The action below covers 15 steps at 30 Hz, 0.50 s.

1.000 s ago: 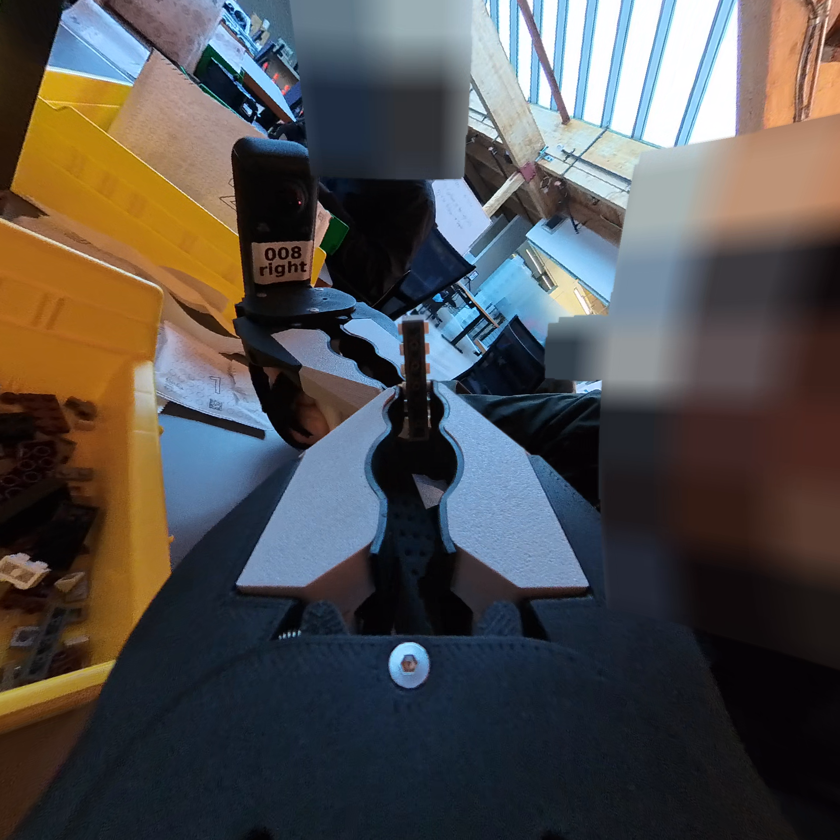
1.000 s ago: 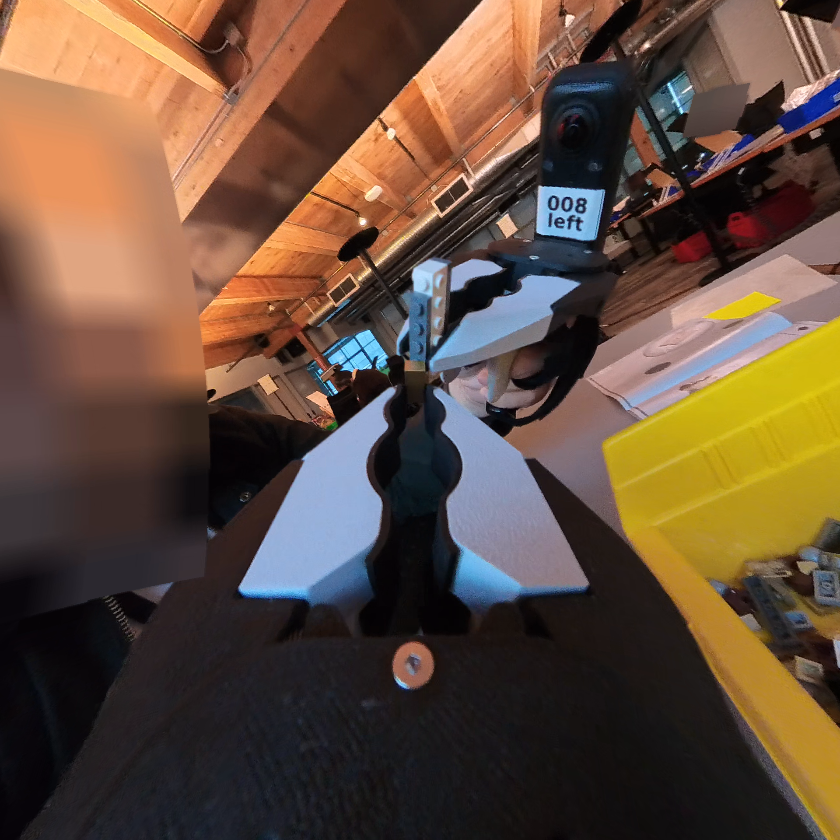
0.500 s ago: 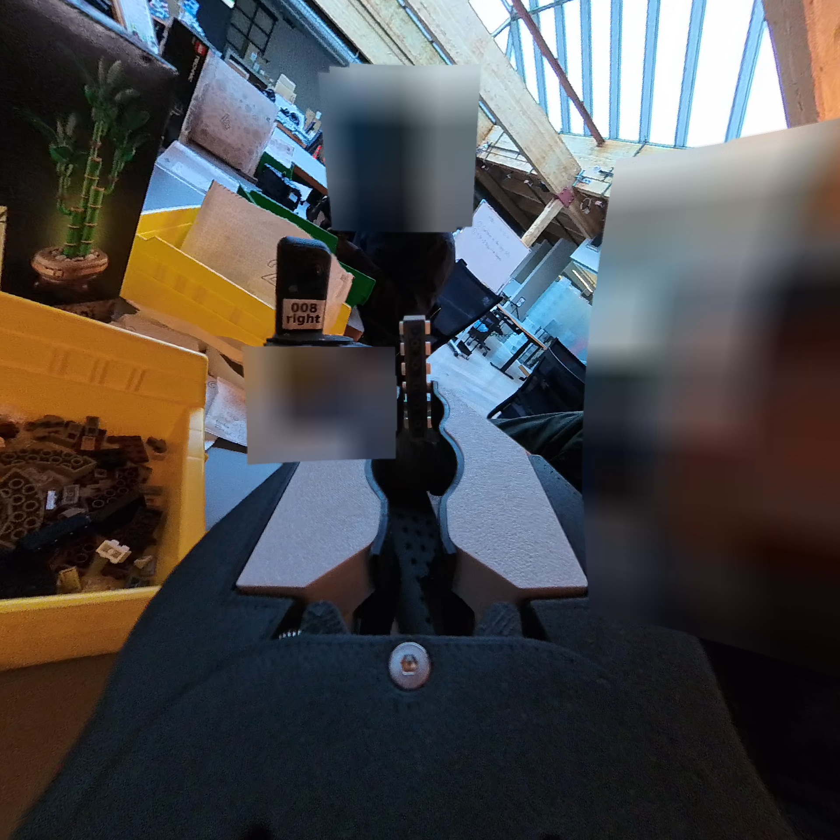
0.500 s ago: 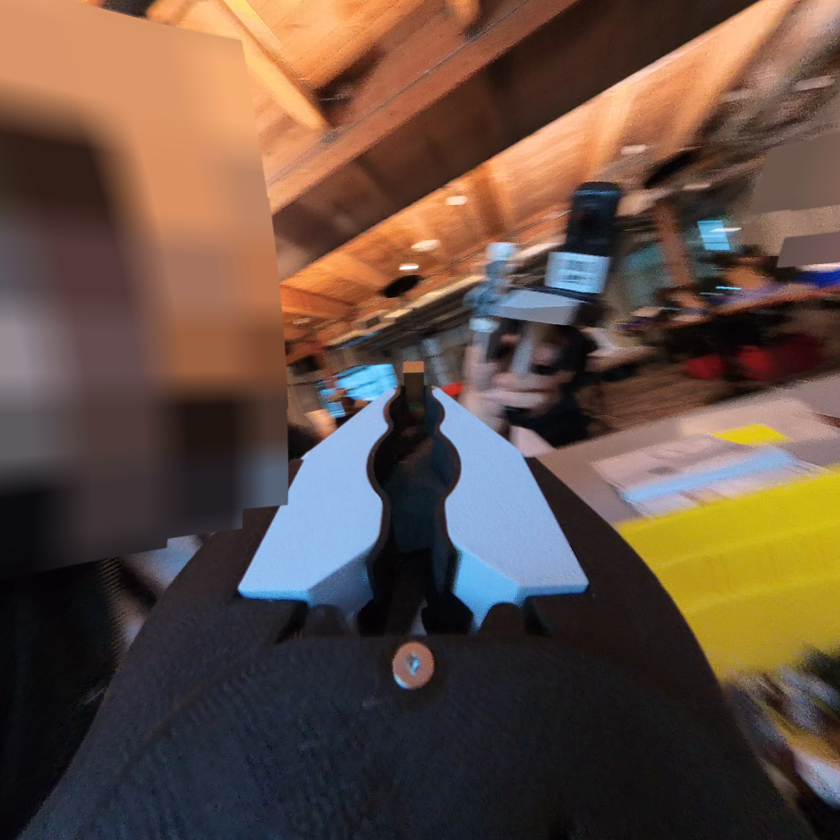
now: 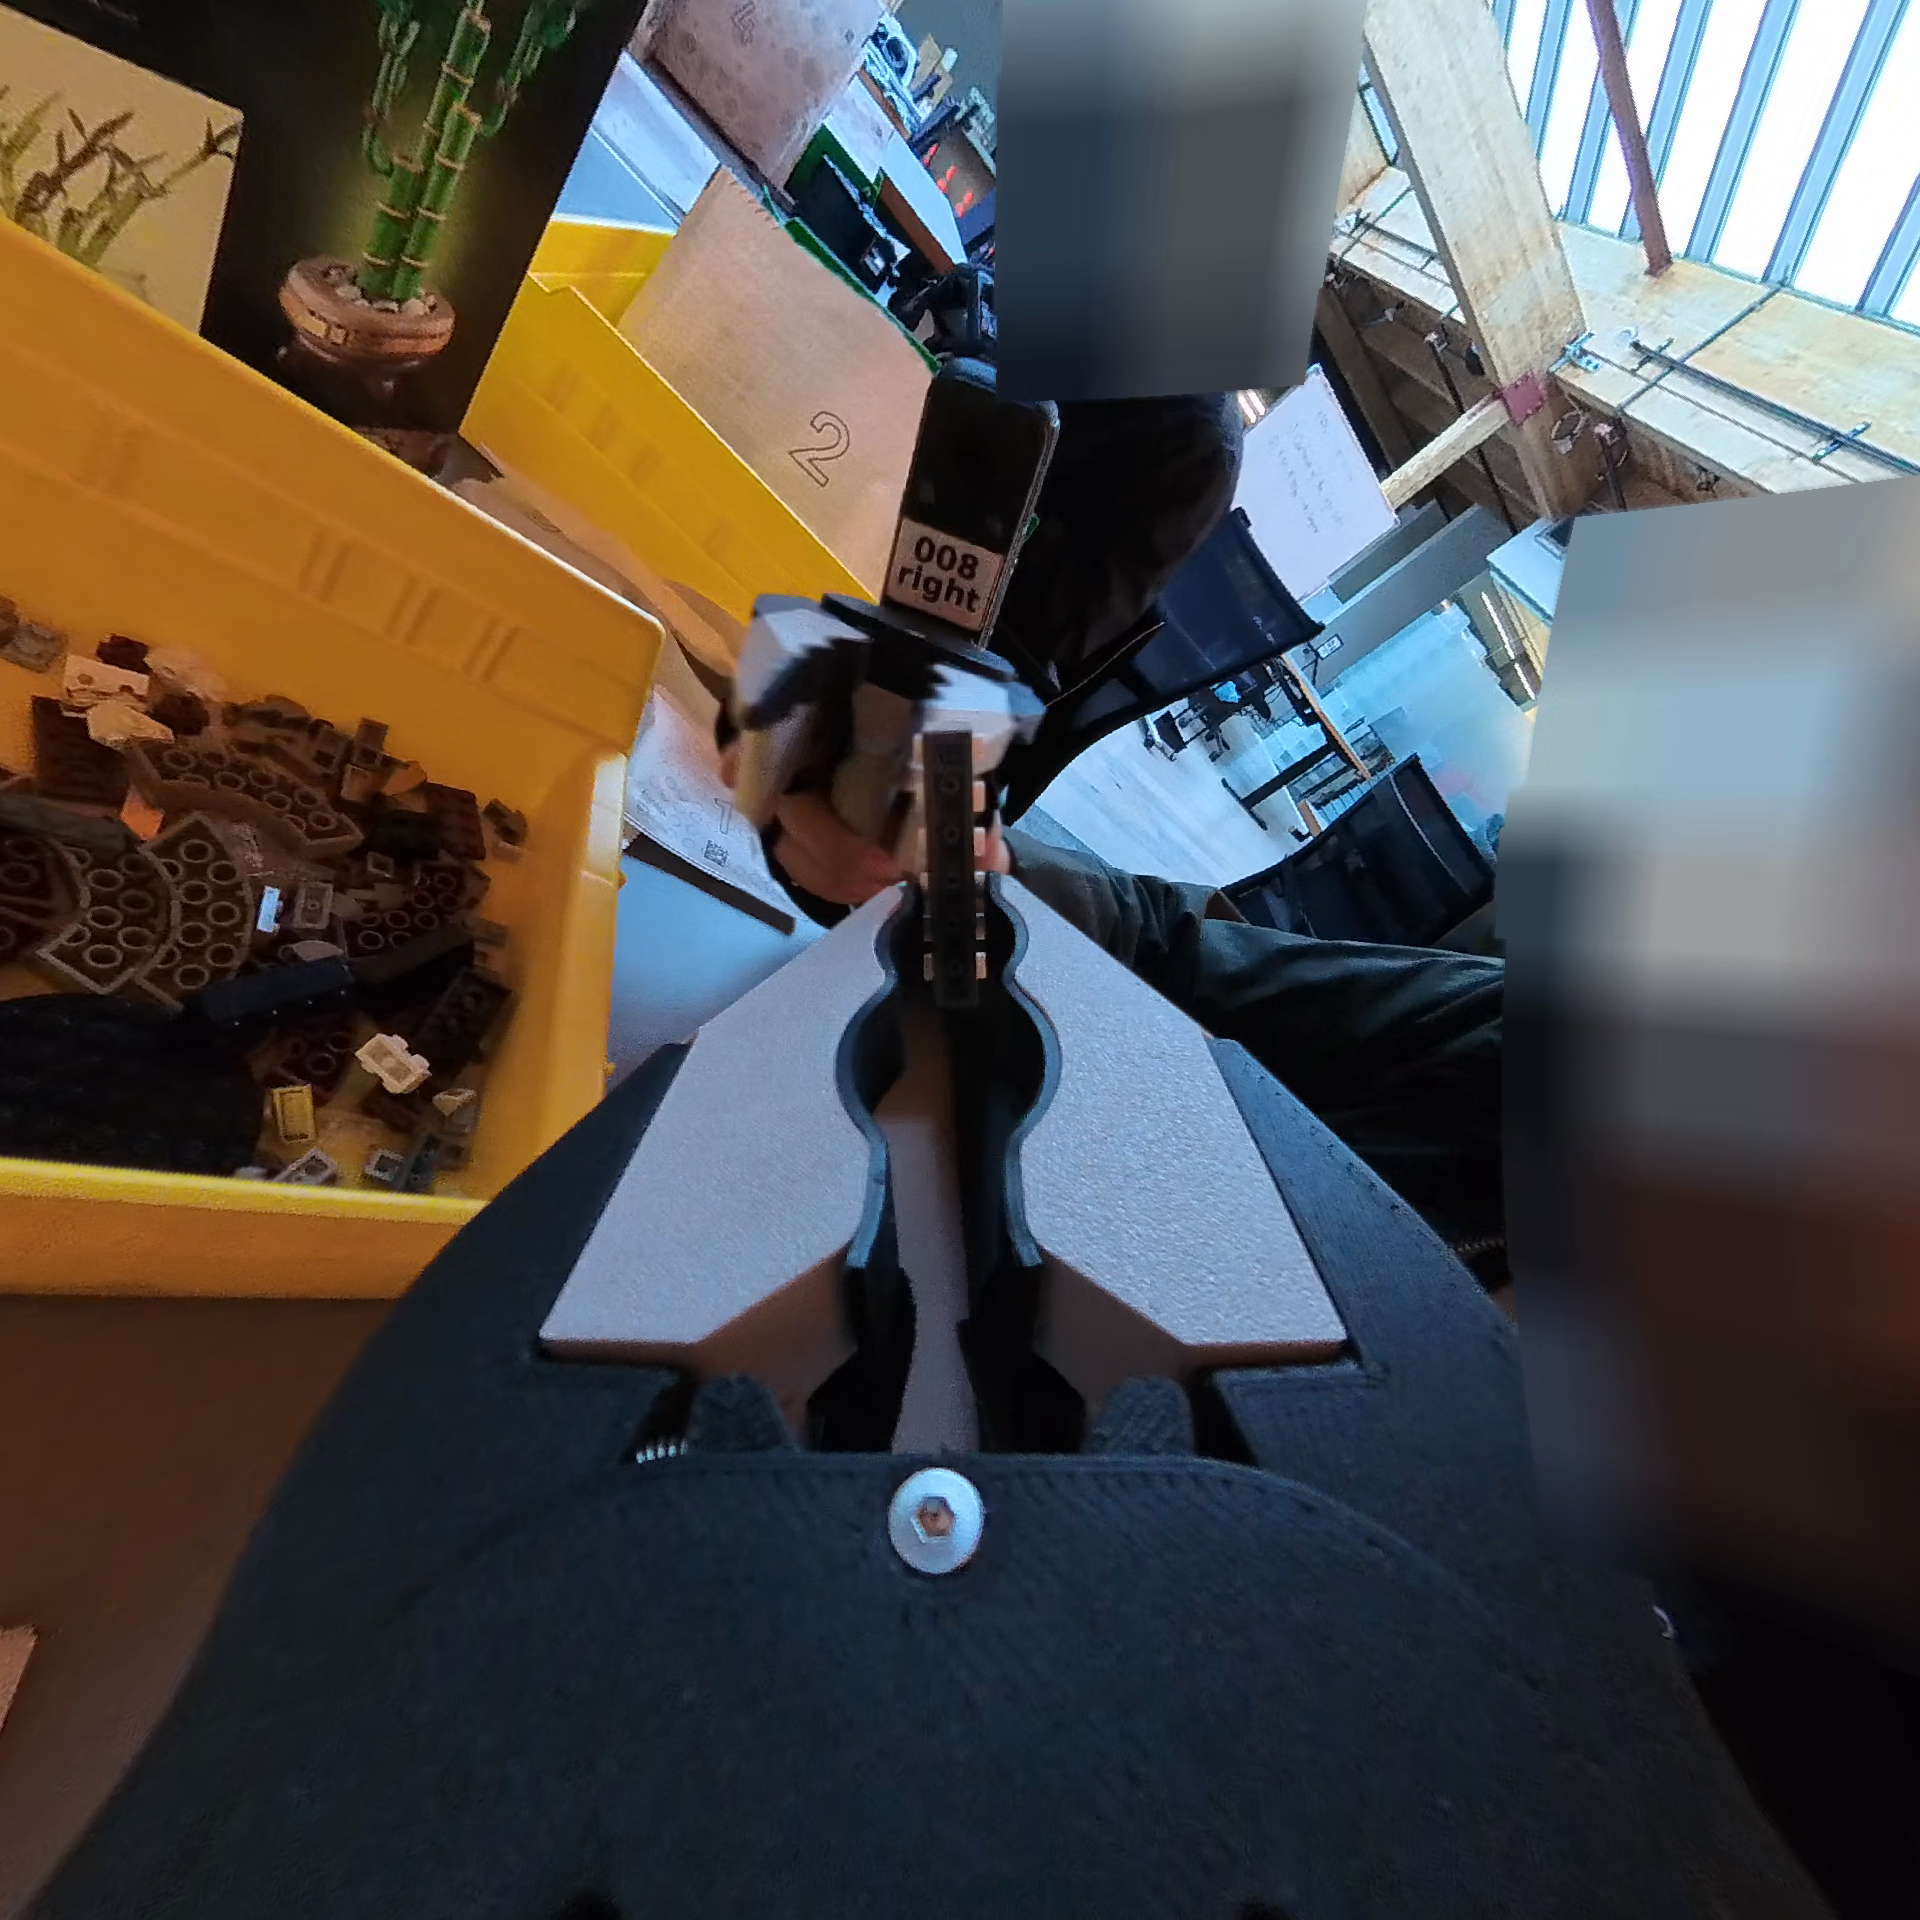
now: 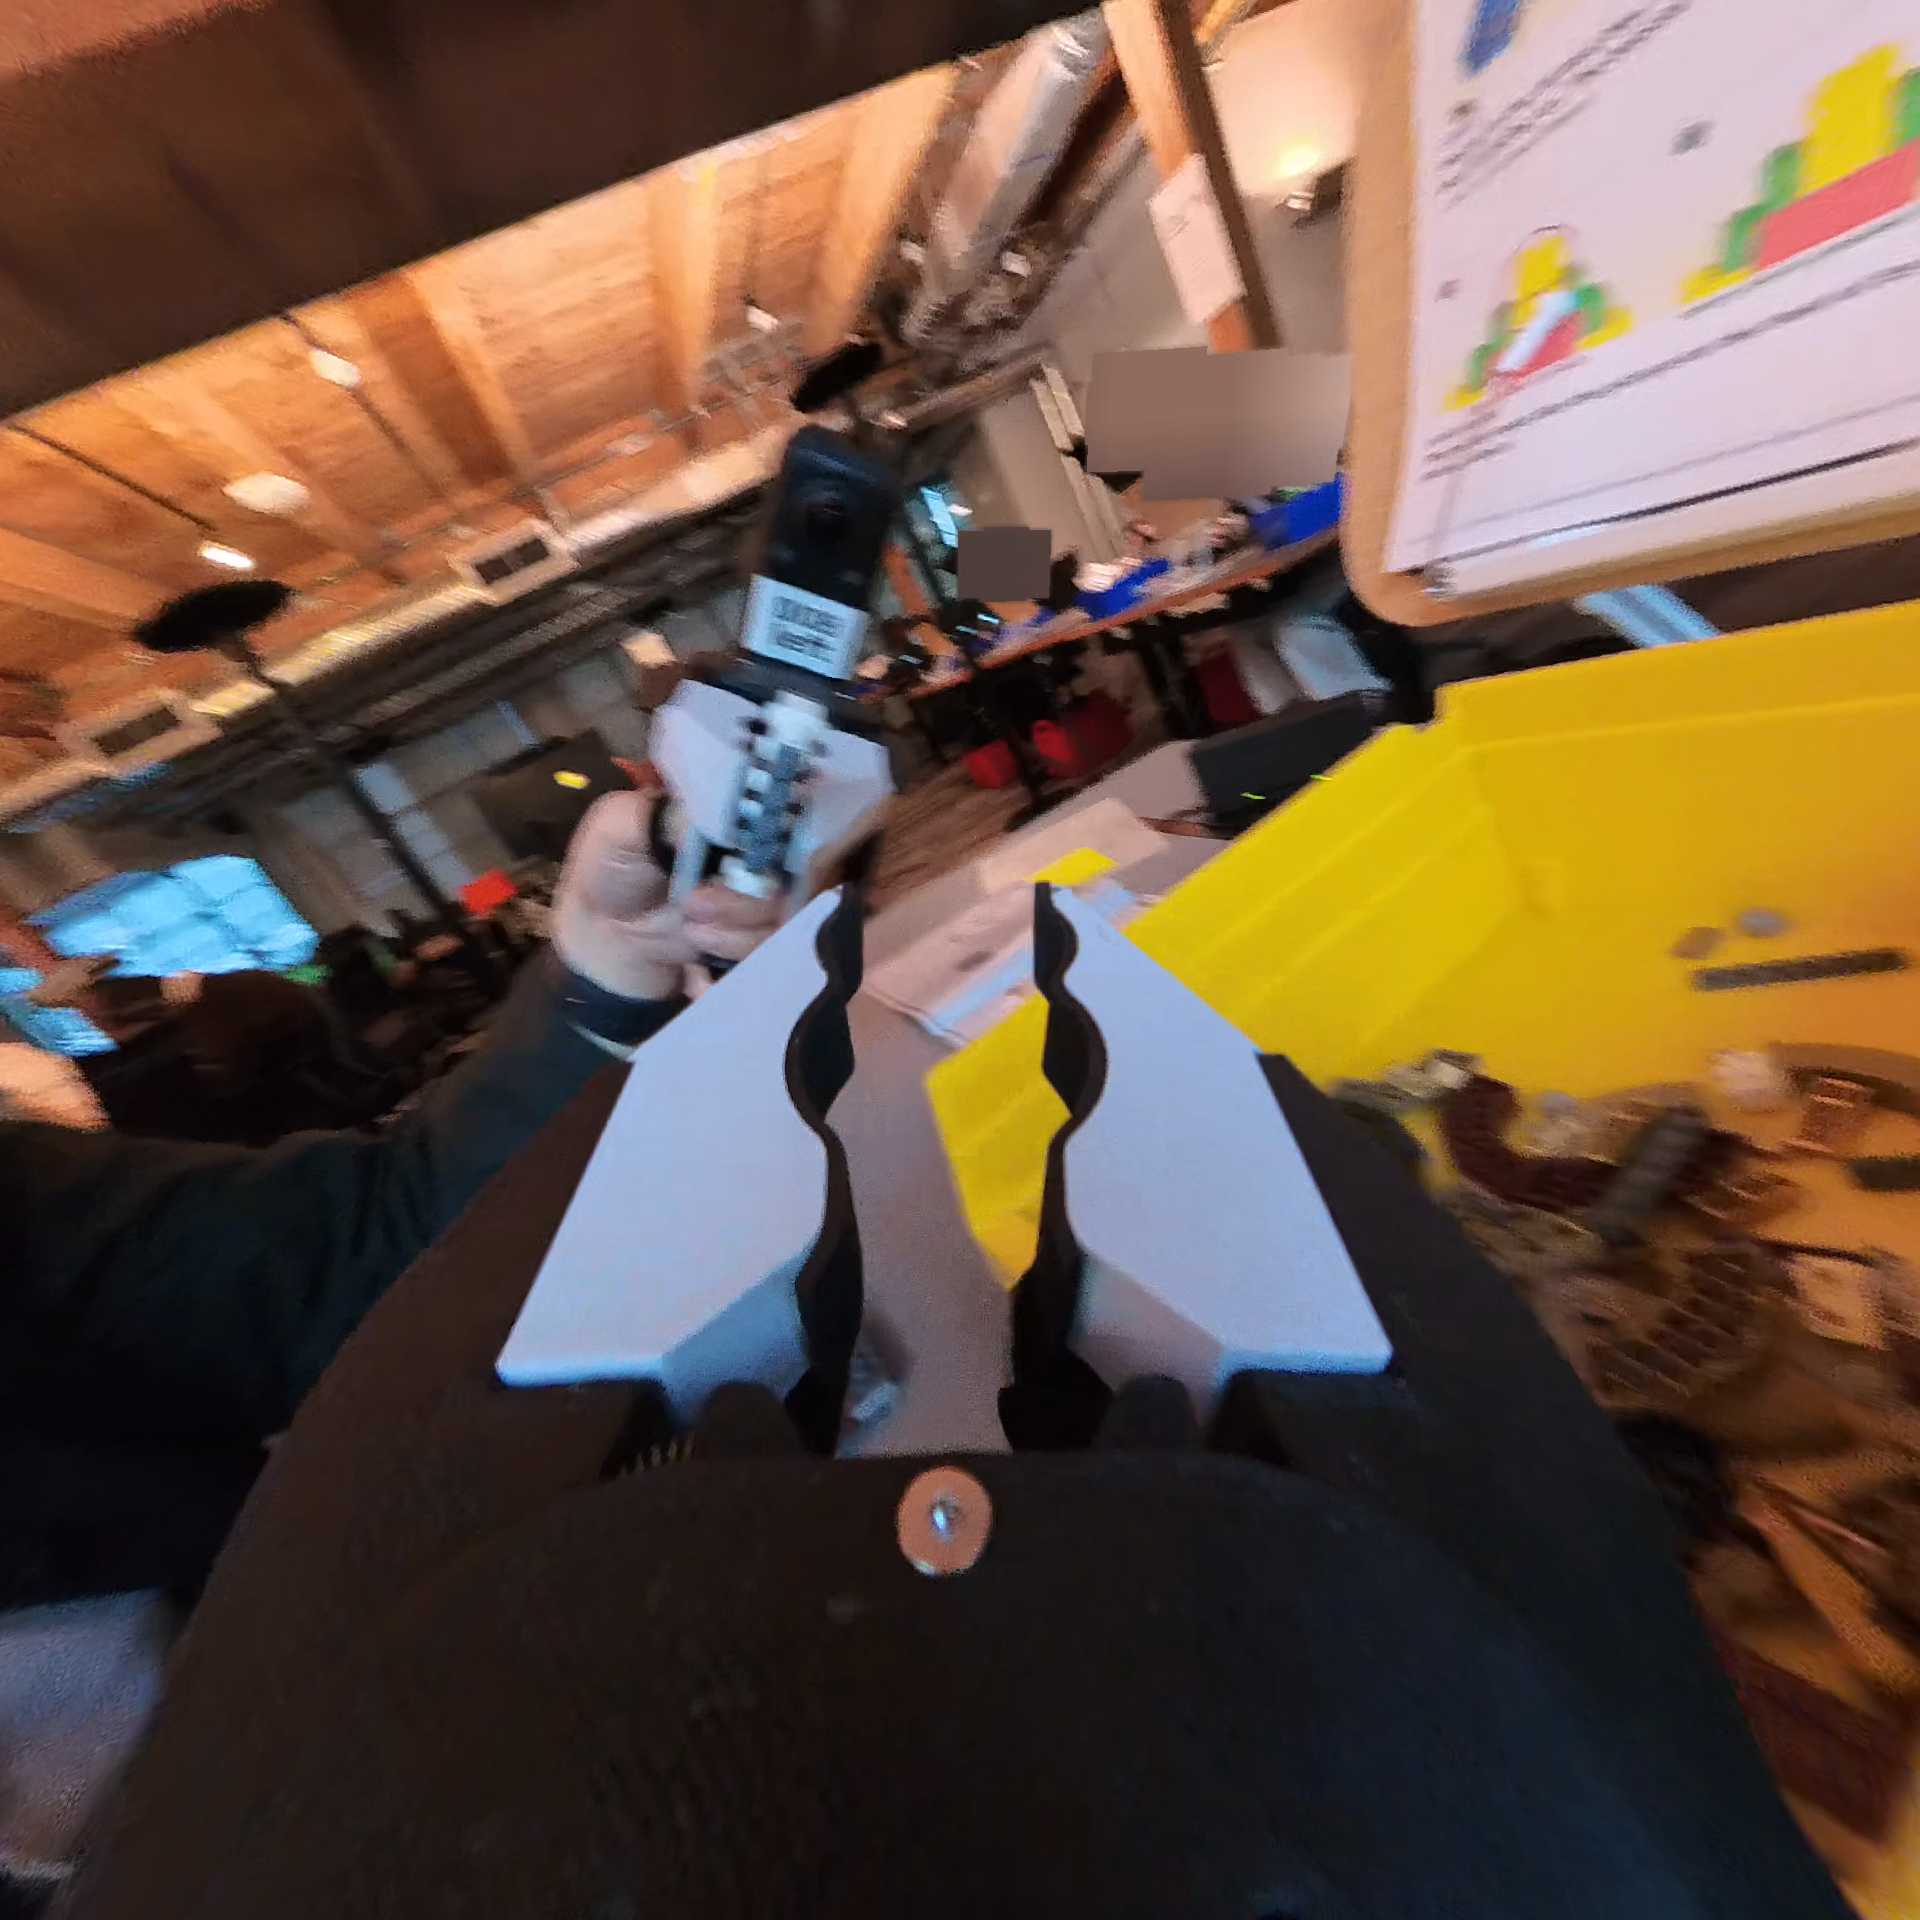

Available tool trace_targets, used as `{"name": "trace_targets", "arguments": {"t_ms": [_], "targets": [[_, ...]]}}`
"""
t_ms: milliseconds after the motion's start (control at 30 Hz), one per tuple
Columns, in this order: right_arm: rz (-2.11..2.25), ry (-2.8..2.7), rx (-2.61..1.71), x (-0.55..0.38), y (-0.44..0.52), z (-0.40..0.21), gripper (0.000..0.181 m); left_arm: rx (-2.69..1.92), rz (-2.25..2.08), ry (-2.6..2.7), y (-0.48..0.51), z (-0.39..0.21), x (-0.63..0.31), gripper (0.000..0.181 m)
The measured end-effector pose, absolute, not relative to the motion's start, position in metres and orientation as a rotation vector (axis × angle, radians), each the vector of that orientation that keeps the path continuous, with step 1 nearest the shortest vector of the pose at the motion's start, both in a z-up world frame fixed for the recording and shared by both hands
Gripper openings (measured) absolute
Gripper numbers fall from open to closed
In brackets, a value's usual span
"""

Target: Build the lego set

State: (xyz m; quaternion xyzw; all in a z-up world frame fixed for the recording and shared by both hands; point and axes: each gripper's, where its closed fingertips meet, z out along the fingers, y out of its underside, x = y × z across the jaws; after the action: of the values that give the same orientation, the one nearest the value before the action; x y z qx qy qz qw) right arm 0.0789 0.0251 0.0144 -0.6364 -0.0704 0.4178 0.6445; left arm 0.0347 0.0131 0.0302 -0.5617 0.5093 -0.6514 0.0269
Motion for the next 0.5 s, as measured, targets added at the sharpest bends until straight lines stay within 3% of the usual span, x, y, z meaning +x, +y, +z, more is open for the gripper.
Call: {"name": "trace_targets", "arguments": {"t_ms": [167,233,333,500], "targets": [[1.298,-0.130,-1.362,0.054,0.013,0.026,0.028,-1.791,-1.893,1.675,0.003,0.007,0.043,0.010],[1.339,-0.106,-1.359,0.052,0.015,0.022,0.026,-1.805,-1.849,1.727,-0.002,-0.001,0.045,0.010],[1.351,-0.128,-1.407,0.048,0.015,0.015,0.008,-1.798,-1.849,1.739,-0.006,-0.003,0.048,0.010],[1.371,-0.147,-1.426,0.049,0.012,0.015,0.008,-1.787,-1.893,1.708,-0.004,0.001,0.049,0.014]]}}
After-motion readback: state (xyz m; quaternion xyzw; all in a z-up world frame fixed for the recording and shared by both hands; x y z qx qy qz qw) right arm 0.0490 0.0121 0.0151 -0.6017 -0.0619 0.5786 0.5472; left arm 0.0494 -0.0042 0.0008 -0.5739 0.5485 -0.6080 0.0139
